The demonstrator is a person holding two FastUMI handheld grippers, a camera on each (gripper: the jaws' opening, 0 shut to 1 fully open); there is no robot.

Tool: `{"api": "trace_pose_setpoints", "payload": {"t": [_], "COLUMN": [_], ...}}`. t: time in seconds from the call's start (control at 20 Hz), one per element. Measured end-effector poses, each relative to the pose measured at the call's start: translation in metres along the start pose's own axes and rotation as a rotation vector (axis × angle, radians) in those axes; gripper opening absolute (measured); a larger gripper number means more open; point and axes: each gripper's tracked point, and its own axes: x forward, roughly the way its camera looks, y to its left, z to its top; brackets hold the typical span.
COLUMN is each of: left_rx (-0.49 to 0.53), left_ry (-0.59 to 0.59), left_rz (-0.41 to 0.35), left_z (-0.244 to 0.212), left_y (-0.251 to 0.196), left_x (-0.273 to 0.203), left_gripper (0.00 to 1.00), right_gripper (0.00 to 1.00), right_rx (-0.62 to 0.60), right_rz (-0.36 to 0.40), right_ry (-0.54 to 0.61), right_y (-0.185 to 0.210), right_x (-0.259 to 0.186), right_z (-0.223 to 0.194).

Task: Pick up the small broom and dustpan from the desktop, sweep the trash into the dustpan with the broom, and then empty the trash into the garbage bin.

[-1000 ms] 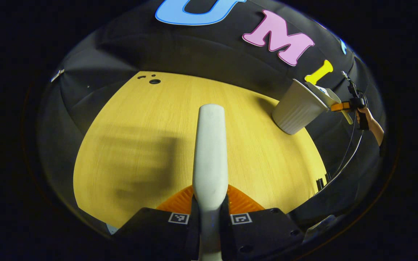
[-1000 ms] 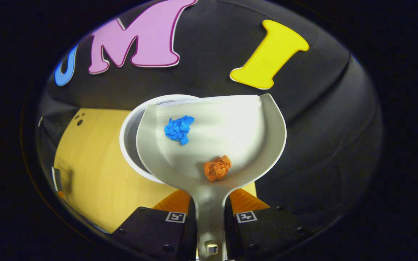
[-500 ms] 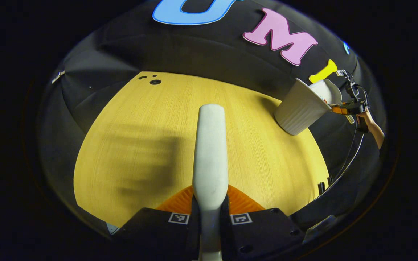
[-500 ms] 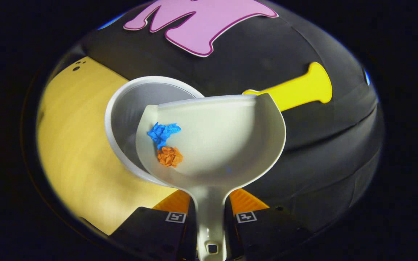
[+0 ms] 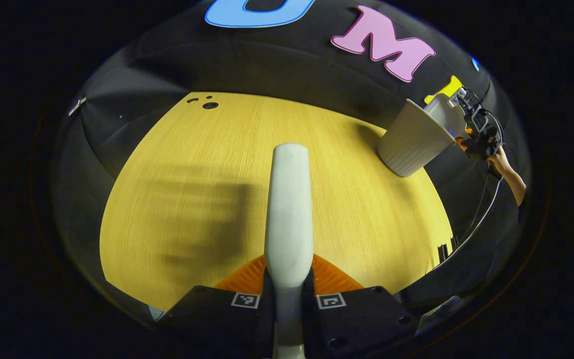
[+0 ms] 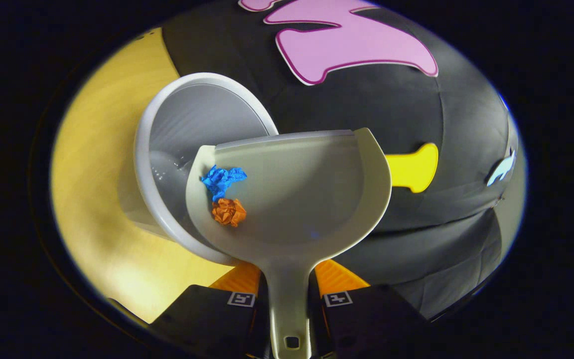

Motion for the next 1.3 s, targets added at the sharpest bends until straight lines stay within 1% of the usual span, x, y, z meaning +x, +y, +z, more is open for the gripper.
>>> {"api": "trace_pose_setpoints", "payload": {"t": [0.05, 0.15, 0.25, 0.45, 0.55, 0.8, 0.85, 0.9, 1.05, 1.2, 1.25, 1.3], "left_rx": [0.003, 0.017, 0.025, 0.055, 0.06, 0.055, 0.056, 0.056, 0.058, 0.062, 0.063, 0.057], "left_ry": [0.01, 0.02, 0.032, 0.047, 0.046, 0.024, 0.021, 0.017, 0.001, -0.046, -0.062, -0.073], "left_rz": [0.002, 0.005, -0.003, -0.009, -0.012, -0.021, -0.018, -0.015, -0.011, -0.002, 0.0, 0.002], "left_z": [-0.002, -0.007, -0.012, -0.02, -0.021, -0.014, -0.014, -0.013, -0.011, -0.004, -0.002, -0.002], "left_y": [0.001, 0.001, -0.001, -0.006, -0.009, -0.013, -0.013, -0.013, -0.015, -0.016, -0.016, -0.016], "left_x": [0.0, 0.001, 0.002, 0.005, 0.004, 0.003, 0.003, 0.002, 0.001, -0.004, -0.005, -0.006], "left_gripper": [0.26, 0.27, 0.27, 0.27, 0.27, 0.26, 0.27, 0.26, 0.26, 0.27, 0.26, 0.26], "right_gripper": [0.35, 0.35, 0.35, 0.35, 0.35, 0.35, 0.33, 0.35, 0.35, 0.35, 0.35, 0.37], "right_rx": [-0.041, -0.114, -0.161, -0.24, -0.223, -0.035, -0.001, 0.039, 0.189, 0.363, 0.419, 0.477], "right_rz": [-0.032, -0.078, -0.107, -0.132, -0.118, -0.002, 0.0, 0.006, 0.035, 0.07, 0.077, 0.085], "right_ry": [-0.012, -0.041, -0.044, -0.046, -0.039, 0.007, 0.017, 0.023, 0.035, 0.023, 0.018, 0.011], "right_y": [-0.006, -0.016, -0.026, -0.028, -0.029, -0.024, -0.027, -0.03, -0.04, -0.05, -0.055, -0.061], "right_x": [-0.007, -0.019, -0.023, -0.021, -0.02, -0.02, -0.023, -0.026, -0.04, -0.061, -0.069, -0.08], "right_z": [0.0, -0.009, -0.03, -0.038, -0.036, -0.048, -0.051, -0.054, -0.061, -0.061, -0.06, -0.061]}}
